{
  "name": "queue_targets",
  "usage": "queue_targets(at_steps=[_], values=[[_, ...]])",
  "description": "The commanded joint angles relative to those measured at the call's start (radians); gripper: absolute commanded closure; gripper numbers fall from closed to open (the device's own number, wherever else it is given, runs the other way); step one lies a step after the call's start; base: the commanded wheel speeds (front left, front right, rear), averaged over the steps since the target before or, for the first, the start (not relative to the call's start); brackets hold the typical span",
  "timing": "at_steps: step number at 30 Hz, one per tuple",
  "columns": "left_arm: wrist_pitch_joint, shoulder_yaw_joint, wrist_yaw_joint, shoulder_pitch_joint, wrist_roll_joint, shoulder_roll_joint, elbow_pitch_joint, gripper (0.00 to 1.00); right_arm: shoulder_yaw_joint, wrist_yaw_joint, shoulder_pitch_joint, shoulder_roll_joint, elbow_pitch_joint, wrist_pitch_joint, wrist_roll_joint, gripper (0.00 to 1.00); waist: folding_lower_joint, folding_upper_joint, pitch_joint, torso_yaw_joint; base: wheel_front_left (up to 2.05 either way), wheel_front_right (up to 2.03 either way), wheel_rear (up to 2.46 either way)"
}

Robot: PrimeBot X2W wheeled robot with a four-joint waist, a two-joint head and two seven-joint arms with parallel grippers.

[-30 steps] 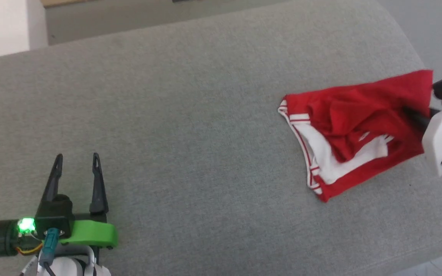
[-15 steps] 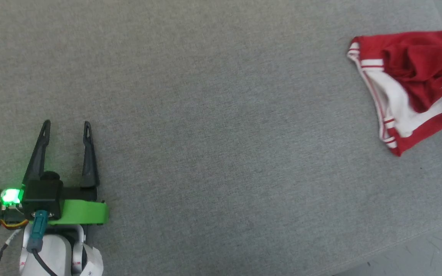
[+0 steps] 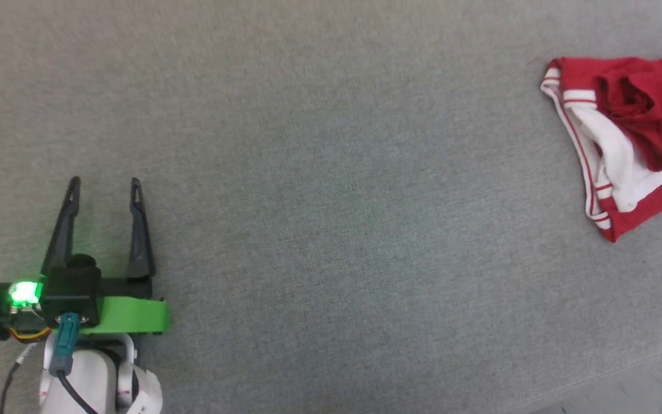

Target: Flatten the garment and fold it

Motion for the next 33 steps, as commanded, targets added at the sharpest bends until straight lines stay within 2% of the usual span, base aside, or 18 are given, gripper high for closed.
queue_targets(at_steps=[1,5,8,12,16,18,19,25,33], values=[[-0.004,-0.002,0.01,0.011,-0.012,-0.008,0.006,0.0,-0.016,-0.002,-0.023,-0.011,0.009,-0.047,-0.027,0.0,-0.0002,-0.0001,-0.101,0.034,0.0,0.0,0.0],[-0.004,-0.008,0.014,0.034,-0.027,-0.027,0.023,0.0,-0.055,-0.002,-0.021,0.001,-0.004,-0.171,-0.084,0.0,-0.0002,-0.0001,-0.188,0.056,0.0,0.0,0.0],[-0.004,-0.005,0.018,0.058,-0.042,-0.042,0.029,0.0,-0.085,-0.002,-0.008,0.026,-0.054,-0.216,-0.116,0.0,-0.0002,-0.0001,-0.242,0.069,0.0,0.0,0.0],[-0.004,-0.002,0.018,0.091,-0.054,-0.058,0.037,0.0,-0.131,-0.002,0.042,0.068,-0.185,-0.23,-0.148,0.0,-0.0002,-0.0001,-0.303,0.088,0.0,0.0,0.0],[-0.004,0.003,0.016,0.115,-0.064,-0.074,0.047,0.0,-0.202,-0.002,0.14,0.126,-0.397,-0.231,-0.157,0.0,-0.0002,-0.0001,-0.353,0.112,0.0,0.0,0.0],[-0.004,0.012,0.018,0.128,-0.073,-0.084,0.054,0.0,-0.243,-0.002,0.209,0.168,-0.514,-0.231,-0.158,0.0,-0.0002,-0.0001,-0.377,0.125,0.0,0.0,0.0],[-0.004,0.019,0.022,0.136,-0.074,-0.089,0.058,0.0,-0.274,-0.002,0.278,0.207,-0.61,-0.231,-0.163,0.0,-0.0002,-0.0001,-0.395,0.137,0.0,0.0,0.0],[-0.004,0.035,0.024,0.156,-0.076,-0.105,0.068,0.0,-0.351,-0.002,0.483,0.338,-0.839,-0.231,-0.158,0.0,-0.0002,-0.0001,-0.437,0.175,0.0,0.0,0.0],[-0.004,0.05,0.021,0.17,-0.075,-0.122,0.078,0.0,-0.384,-0.002,0.742,0.499,-0.971,-0.231,-0.138,0.0,-0.0002,-0.0001,-0.463,0.226,0.0,0.0,0.0]])
